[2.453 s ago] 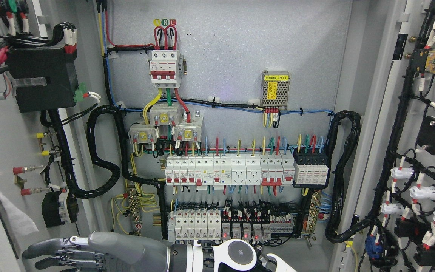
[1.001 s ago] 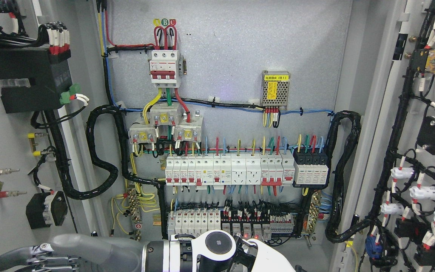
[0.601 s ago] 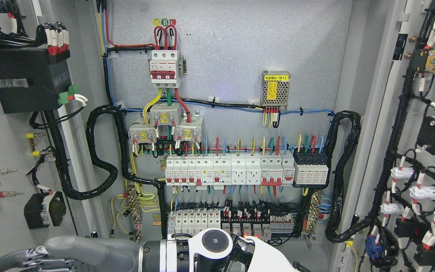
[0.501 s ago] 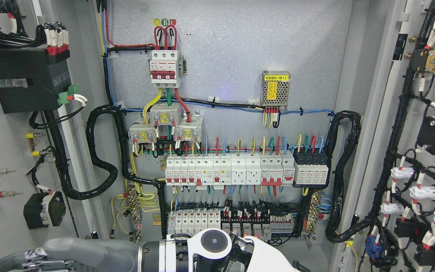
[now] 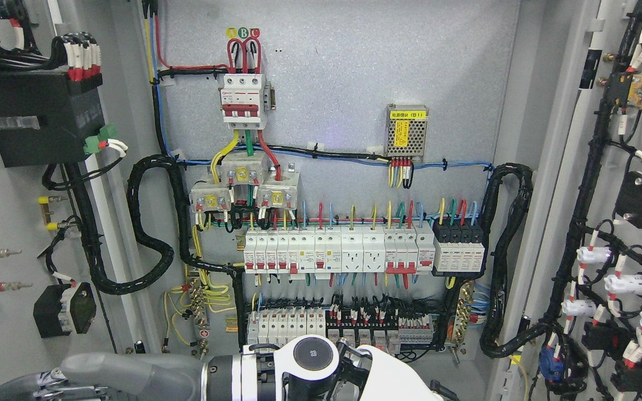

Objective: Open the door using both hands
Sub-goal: 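Withdraw the right hand down away from the open door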

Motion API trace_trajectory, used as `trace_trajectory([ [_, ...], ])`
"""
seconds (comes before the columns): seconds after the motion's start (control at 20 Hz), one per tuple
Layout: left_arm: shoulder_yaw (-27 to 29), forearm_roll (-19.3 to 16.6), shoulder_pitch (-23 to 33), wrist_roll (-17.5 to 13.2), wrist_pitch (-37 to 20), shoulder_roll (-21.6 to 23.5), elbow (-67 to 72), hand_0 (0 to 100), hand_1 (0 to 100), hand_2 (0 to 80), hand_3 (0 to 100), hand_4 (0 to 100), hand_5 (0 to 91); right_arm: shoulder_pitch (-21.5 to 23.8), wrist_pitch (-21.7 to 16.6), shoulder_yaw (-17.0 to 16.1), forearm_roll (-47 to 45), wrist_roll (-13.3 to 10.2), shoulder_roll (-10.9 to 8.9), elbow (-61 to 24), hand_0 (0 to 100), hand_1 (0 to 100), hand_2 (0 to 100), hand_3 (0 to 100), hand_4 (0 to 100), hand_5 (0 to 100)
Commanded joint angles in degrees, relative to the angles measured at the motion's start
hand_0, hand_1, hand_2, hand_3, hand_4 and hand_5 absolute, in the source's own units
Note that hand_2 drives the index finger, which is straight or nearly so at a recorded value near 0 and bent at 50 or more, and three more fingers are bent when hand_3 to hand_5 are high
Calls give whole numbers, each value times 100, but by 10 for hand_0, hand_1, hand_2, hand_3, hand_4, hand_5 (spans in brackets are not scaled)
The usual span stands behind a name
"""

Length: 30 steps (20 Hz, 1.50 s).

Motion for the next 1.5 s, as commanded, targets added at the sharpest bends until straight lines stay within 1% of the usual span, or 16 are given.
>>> trace_trajectory([
  [0.0, 1, 0, 5, -20, -2, 114, -4, 289, 0, 28, 28, 34, 0, -62, -12, 64, -10, -1, 0, 74, 219, 0, 0, 0, 0, 0],
  [0.15, 1, 9, 5, -20, -10, 105, -4, 289, 0, 28, 28, 34, 0, -10, -47, 20, 7, -1, 0, -145, 219, 0, 0, 0, 0, 0],
  [0.25, 10, 9, 5, -20, -10, 105, -13, 289, 0, 28, 28, 34, 0, 218, -38, -68, 95, 16, 0, -304, 219, 0, 0, 0, 0, 0],
  [0.4, 1, 9, 40, -20, -176, 132, -188, 289, 0, 28, 28, 34, 0, 674, 6, -638, 147, 7, 0, -611, 219, 0, 0, 0, 0, 0],
  [0.5, 1, 18, 154, -63, -247, 158, -652, 288, 0, 28, 29, 34, 0, 974, 58, -1068, 585, 7, 0, -717, 219, 0, 0, 0, 0, 0],
  [0.55, 1, 9, 302, -150, -248, 176, -1046, 288, 0, 28, 29, 33, 0, 1140, 85, -1331, 848, 25, -104, -709, 219, 0, 0, 0, 0, 0],
  [0.6, 1, 0, 443, -317, -248, 211, -1485, 288, 0, 28, 29, 33, 0, 1272, 85, -1525, 955, 34, -236, -735, 219, 0, 0, 0, 0, 0],
  [0.75, 1, -17, 926, -1369, -239, 439, -3120, 289, 0, 28, 29, 34, 0, 1659, 32, -2088, 974, 42, -623, -972, 219, 0, 0, 0, 0, 0],
  [0.85, 1, -35, 1190, -1933, -239, 474, -4156, 289, 0, 28, 28, 34, 0, 2054, 58, -2606, 1009, 34, -694, -1191, 219, 0, 0, 0, 0, 0],
  [0.9, 10, -44, 1305, -2023, -248, 501, -4605, 289, 0, 28, 28, 34, 0, 2343, 85, -2904, 1070, 8, -686, -1349, 219, 0, 0, 0, 0, 0],
  [1.05, 10, -114, 1901, -2050, -248, 685, -6467, 289, 0, 28, 28, 34, 0, 3169, -11, -3512, 1622, -2, -677, -1780, 219, 0, 0, 0, 0, 0],
  [1.15, 10, -175, 2201, -2085, -248, 686, -7575, 288, 0, 27, 28, 34, 0, 3802, -282, -3925, 1905, 25, -642, -2052, 219, 0, 0, 0, 0, 0],
  [1.2, 18, -167, 2289, -2137, -248, 677, -7989, 288, 0, 27, 28, 34, 0, 4022, -388, -4031, 1975, 25, -624, -2123, 219, 0, 0, 0, 0, 0],
  [1.3, 10, -158, 2439, -2417, -248, 694, -8729, 289, 0, 27, 29, 34, 0, 4480, -486, -4181, 2151, -10, -484, -2264, 219, 0, 0, 0, 0, 0],
  [1.4, 1, -149, 2579, -2952, -248, 721, -9327, 289, 0, 27, 28, 34, 0, 4902, -661, -4225, 2431, -71, -440, -2466, 219, 0, 0, 0, 0, 0],
  [1.45, 1, -149, 2632, -3138, -248, 721, -9599, 288, 0, 27, 28, 34, 0, 5112, -880, -4225, 2677, -176, -431, -2536, 219, 0, 0, 0, 0, 0],
])
